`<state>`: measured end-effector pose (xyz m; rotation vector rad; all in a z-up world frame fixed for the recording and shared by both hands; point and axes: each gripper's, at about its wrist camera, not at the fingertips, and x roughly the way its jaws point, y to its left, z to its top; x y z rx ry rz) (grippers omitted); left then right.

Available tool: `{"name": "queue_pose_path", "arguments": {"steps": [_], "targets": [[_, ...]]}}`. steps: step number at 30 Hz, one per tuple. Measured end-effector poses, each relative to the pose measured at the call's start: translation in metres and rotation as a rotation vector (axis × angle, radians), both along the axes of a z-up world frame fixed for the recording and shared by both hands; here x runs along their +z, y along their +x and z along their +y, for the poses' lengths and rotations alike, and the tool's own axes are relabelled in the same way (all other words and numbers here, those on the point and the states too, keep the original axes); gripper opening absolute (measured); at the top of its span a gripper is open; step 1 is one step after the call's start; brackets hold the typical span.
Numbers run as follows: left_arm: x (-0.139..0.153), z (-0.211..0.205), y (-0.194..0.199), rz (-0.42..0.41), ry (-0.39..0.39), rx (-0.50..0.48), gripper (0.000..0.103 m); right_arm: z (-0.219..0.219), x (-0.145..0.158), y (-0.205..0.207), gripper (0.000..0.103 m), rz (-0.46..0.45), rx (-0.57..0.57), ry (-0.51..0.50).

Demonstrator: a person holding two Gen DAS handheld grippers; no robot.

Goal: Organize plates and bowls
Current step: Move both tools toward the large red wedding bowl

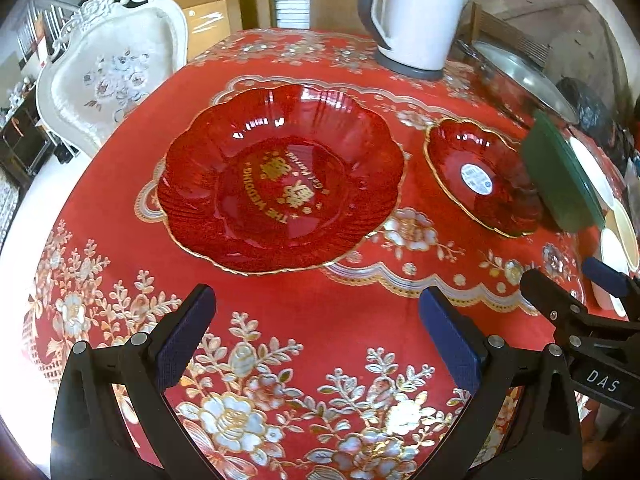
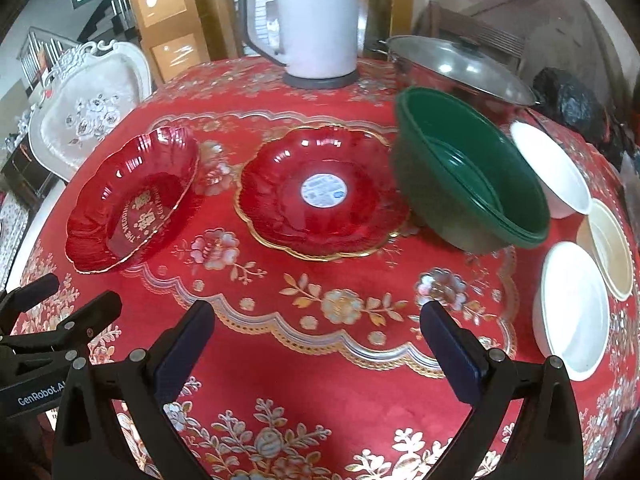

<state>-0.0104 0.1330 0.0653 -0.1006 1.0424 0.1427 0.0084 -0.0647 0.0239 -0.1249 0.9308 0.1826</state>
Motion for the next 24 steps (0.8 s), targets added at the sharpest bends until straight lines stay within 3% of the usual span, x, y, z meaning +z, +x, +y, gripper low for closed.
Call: {"name": "queue_pose_path", "arguments": {"steps": [24], "targets": [[0.000,0.048,0.009,0.011,0.025,0.086,0.102,0.041,-0.007,0.021,0.103,0.039,0.088,-0.015]]}}
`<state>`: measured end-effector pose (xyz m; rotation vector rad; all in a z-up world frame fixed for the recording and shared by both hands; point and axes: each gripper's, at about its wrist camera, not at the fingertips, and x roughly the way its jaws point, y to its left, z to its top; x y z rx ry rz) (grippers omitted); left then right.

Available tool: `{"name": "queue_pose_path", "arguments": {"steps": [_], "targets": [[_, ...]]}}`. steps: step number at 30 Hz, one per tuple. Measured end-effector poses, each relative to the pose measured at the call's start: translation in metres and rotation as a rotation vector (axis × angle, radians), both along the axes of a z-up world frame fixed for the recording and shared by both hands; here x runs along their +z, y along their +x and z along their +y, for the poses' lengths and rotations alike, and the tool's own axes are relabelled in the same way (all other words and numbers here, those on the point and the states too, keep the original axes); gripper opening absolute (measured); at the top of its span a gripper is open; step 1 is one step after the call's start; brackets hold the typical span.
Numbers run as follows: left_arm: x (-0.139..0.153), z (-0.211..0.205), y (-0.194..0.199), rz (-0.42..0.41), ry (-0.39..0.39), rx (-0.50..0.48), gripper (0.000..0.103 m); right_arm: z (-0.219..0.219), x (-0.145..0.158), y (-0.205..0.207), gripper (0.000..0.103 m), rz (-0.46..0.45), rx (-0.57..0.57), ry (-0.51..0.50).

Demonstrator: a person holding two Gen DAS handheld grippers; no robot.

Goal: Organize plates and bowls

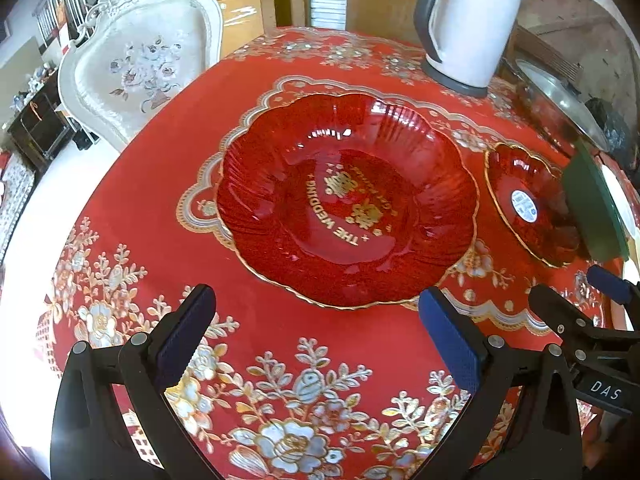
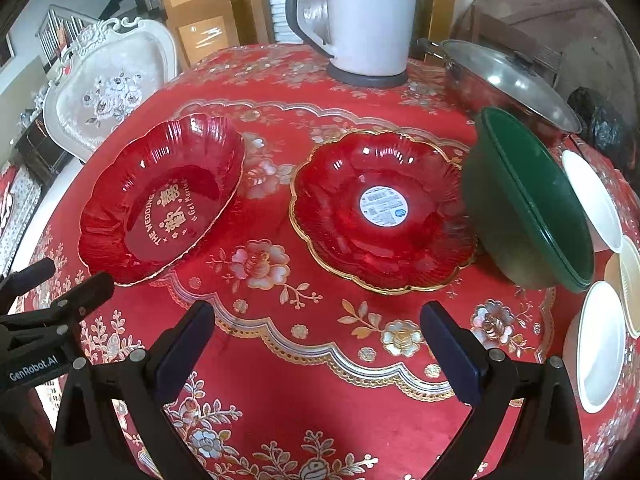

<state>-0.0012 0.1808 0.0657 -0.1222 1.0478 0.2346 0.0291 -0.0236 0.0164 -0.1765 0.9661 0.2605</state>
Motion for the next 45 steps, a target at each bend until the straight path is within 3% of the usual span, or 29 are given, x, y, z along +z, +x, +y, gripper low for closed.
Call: {"name": "queue_pose_path", "arguments": {"steps": [11,17,28,32,38,45], "targets": [[0.002,0.028,0.008,0.003,0.001,0.026,0.102,0.016,-0.003,0.008,0.103,0.015,0.016,0.006],[0.015,0.063,0.035,-0.024,-0.029,0.057,0.102,0.034,-0.008,0.019,0.102,0.041,0.037,0.034],[0.000,0.087,0.084,0.045,-0.057,-0.014,0.102,0.065,-0.017,0.043,0.102,0.160,0.044,0.116],[-0.008,0.086,0.093,0.070,-0.033,-0.030,0.102,0.065,-0.028,0.051,0.102,0.212,0.015,0.154],[-0.011,0.087,0.102,0.062,-0.013,-0.052,0.102,0.067,-0.031,0.054,0.102,0.220,-0.001,0.177],[-0.018,0.089,0.108,0.079,-0.067,-0.060,0.101,0.075,-0.033,0.062,0.082,0.232,0.025,0.175]]}}
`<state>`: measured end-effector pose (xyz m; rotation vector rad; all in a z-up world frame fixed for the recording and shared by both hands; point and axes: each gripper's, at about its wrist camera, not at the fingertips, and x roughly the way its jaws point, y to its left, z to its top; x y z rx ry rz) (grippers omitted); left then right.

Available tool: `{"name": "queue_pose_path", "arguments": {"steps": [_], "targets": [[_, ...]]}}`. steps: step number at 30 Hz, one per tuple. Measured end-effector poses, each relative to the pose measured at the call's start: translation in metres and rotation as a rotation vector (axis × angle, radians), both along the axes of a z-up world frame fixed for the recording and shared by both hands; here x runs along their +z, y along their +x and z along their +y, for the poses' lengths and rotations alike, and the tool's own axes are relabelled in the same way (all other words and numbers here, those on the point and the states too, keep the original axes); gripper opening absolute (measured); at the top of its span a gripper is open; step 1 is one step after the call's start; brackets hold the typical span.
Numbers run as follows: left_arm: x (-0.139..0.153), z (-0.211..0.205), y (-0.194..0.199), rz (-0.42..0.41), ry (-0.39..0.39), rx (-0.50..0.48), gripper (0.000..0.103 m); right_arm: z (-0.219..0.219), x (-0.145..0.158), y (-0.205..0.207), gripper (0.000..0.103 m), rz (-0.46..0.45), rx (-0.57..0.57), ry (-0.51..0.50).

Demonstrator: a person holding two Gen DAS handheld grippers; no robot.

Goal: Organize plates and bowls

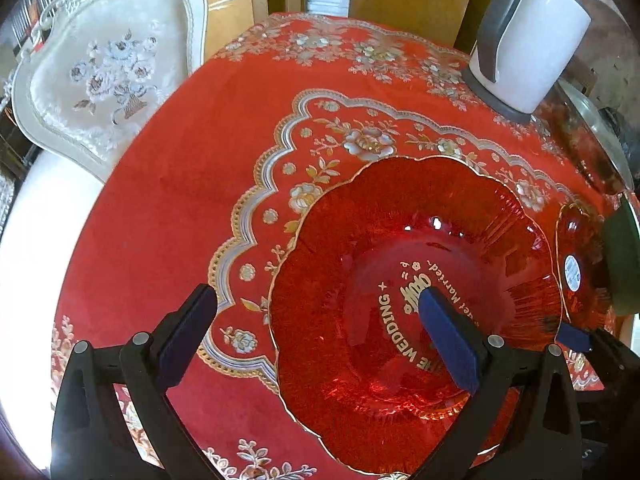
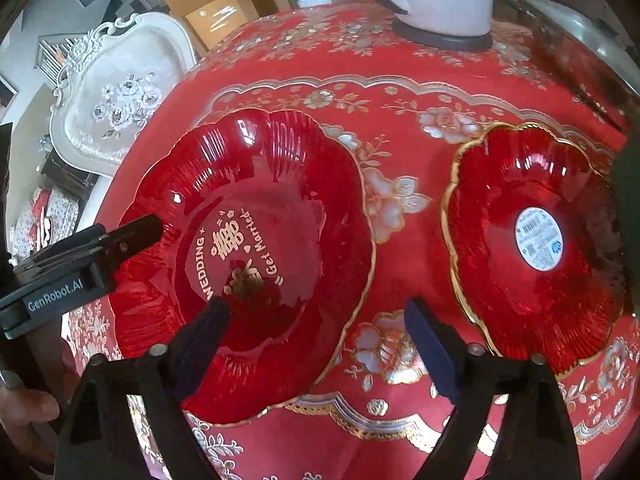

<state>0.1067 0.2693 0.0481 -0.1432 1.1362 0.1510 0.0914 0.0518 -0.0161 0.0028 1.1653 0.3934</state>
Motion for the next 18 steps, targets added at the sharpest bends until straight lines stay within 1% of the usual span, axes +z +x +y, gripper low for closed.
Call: {"name": "queue_pose_path", "arguments": {"steps": [2,3,4,5,6,7,8,10,11,12,13,14,17,18], "targets": [[-0.001,0.000,0.000,-0.002,-0.016,0.002,0.095,0.001,-0.001,0.002,0.078,0.008,0.007,0.006],[-0.002,0.000,0.000,-0.002,-0.019,0.003,0.095,0.002,-0.001,0.002,0.077,0.006,0.010,0.005],[-0.003,0.000,0.000,0.000,-0.020,0.004,0.094,0.003,-0.001,0.003,0.074,0.003,0.016,0.004],[-0.003,0.000,0.000,0.001,-0.020,0.003,0.088,0.003,-0.001,0.004,0.067,0.004,0.021,0.005],[-0.004,0.000,0.001,0.004,-0.021,0.002,0.082,0.004,-0.002,0.005,0.063,0.007,0.023,0.005],[-0.005,-0.001,0.001,0.011,-0.020,-0.001,0.074,0.003,-0.002,0.006,0.060,0.012,0.024,0.008],[-0.007,-0.002,0.002,0.020,-0.019,-0.003,0.072,0.003,-0.002,0.007,0.057,0.013,0.024,0.010],[-0.010,-0.004,0.003,0.034,-0.019,-0.013,0.072,0.003,-0.002,0.009,0.052,0.013,0.031,0.008],[-0.012,-0.005,0.003,0.043,-0.012,-0.015,0.069,0.003,-0.002,0.010,0.051,0.014,0.034,0.008],[-0.014,-0.006,0.003,0.047,-0.011,-0.018,0.063,0.004,-0.002,0.011,0.050,0.015,0.038,0.007],[-0.016,-0.007,0.003,0.058,0.001,-0.017,0.051,0.004,-0.003,0.012,0.046,0.018,0.044,0.005],[-0.017,-0.007,0.003,0.065,0.023,-0.009,0.042,0.006,-0.004,0.012,0.043,0.019,0.048,0.004],[-0.022,-0.004,0.003,0.096,0.025,0.006,0.030,0.008,-0.006,0.015,0.042,0.010,0.063,-0.024],[-0.022,-0.002,0.002,0.097,0.005,0.011,0.030,0.009,-0.006,0.016,0.041,0.005,0.070,-0.033]]}}
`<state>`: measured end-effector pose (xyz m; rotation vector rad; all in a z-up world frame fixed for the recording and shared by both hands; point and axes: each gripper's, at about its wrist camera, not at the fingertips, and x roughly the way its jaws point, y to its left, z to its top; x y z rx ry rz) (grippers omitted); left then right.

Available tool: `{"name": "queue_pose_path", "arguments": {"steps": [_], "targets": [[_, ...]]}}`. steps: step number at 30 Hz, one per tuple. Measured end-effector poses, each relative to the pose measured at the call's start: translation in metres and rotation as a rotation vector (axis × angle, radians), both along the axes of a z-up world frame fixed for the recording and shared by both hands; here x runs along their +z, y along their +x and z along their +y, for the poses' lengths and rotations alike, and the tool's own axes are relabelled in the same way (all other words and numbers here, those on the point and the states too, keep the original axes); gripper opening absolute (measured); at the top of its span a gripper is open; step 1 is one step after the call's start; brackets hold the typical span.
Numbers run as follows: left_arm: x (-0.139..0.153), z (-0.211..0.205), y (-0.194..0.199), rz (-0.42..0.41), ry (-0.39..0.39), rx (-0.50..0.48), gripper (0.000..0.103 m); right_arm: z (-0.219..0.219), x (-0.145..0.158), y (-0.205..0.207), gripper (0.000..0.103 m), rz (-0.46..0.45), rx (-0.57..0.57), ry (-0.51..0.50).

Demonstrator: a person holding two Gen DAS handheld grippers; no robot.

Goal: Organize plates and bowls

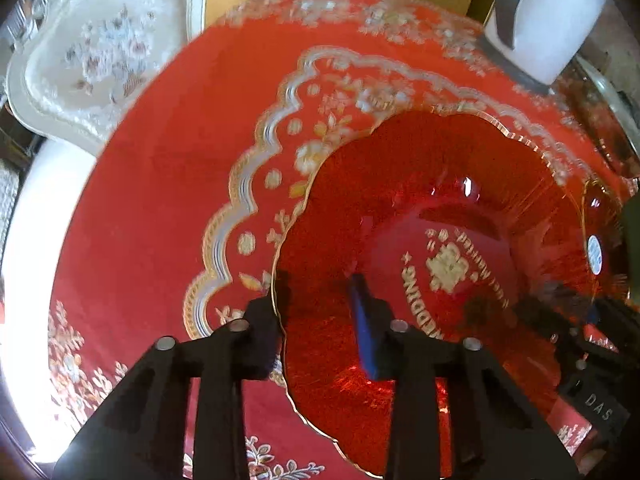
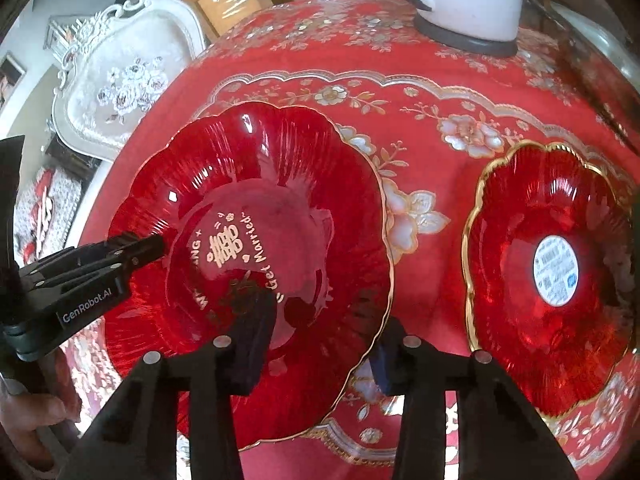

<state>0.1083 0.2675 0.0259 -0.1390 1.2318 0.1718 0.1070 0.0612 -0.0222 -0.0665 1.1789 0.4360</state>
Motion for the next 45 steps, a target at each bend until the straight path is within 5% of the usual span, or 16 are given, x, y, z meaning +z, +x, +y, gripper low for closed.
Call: {"name": "queue_pose_path", "arguments": {"steps": [14,25,35,45], "targets": [[-0.001,0.005,-0.011,0.010,-0.045,0.074,0.028,0.026,0.005,-0.017,0.039,-0.245,0.147,-0.246],[0.018,0.013,-0.034,-0.030,-0.073,0.120,0.027,0.034,0.022,-0.032,0.039,-0.325,0.153,-0.243],[0.037,0.028,-0.094,-0.059,-0.100,0.159,0.027,0.045,0.043,-0.083,0.039,-0.380,0.207,-0.201],[0.024,0.047,-0.155,-0.045,-0.100,0.245,0.027,0.059,0.027,-0.133,0.039,-0.351,0.295,-0.175]]}}
